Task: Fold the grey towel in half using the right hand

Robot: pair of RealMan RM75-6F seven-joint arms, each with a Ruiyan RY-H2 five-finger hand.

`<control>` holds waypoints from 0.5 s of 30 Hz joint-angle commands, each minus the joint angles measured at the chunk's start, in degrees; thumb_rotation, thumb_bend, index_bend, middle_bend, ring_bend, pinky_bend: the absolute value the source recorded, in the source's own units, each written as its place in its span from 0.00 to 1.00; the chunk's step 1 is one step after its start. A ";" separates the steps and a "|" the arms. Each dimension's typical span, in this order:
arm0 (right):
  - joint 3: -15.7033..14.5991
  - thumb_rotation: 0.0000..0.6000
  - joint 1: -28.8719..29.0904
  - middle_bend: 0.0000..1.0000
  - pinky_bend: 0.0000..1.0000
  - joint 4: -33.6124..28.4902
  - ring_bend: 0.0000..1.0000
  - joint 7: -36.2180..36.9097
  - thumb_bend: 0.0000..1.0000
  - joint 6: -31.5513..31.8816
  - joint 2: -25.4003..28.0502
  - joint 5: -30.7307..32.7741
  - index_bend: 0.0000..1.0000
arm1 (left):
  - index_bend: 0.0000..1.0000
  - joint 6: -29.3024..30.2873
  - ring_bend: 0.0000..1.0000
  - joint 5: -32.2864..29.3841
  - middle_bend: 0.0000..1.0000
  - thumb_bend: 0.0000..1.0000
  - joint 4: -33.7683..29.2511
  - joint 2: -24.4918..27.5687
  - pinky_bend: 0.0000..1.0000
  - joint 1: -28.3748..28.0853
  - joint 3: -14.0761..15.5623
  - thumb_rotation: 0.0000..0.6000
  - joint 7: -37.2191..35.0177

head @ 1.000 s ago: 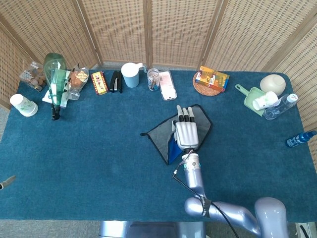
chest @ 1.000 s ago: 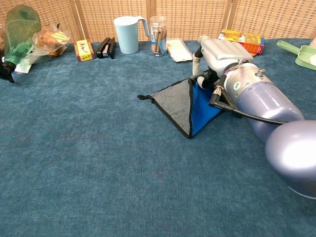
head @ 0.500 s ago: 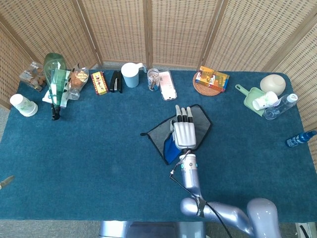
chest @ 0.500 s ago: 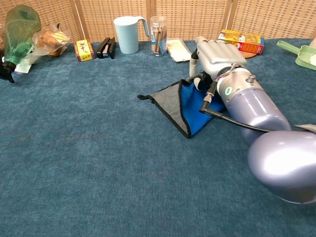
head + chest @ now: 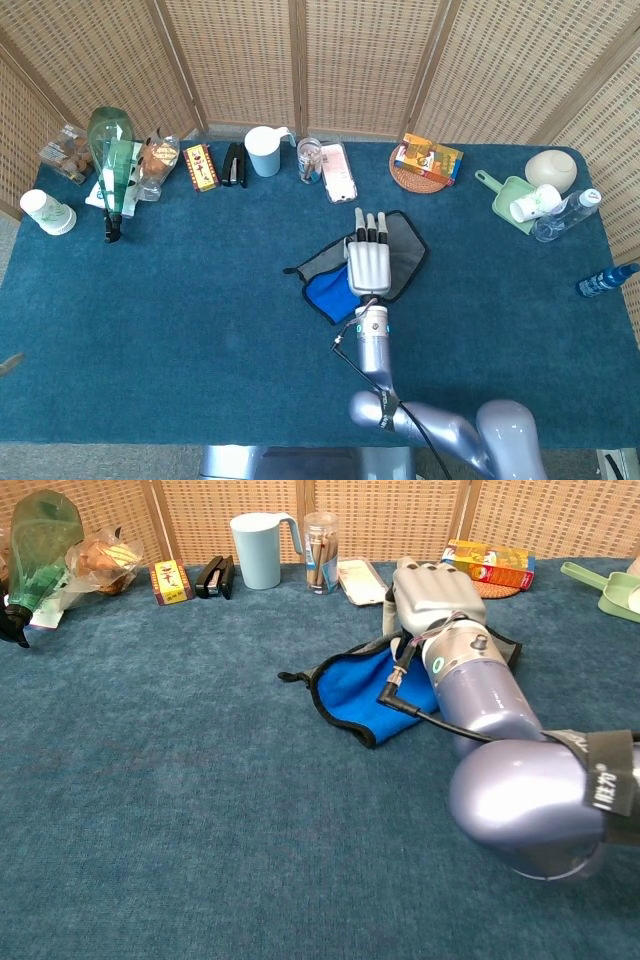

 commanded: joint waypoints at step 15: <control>3.42 1.00 2.24 0.00 0.06 2.81 0.00 0.05 0.53 0.97 -1.64 0.08 0.66 | 0.00 -0.71 0.00 -0.10 0.00 0.08 0.20 0.33 0.00 -0.27 0.05 1.00 -0.98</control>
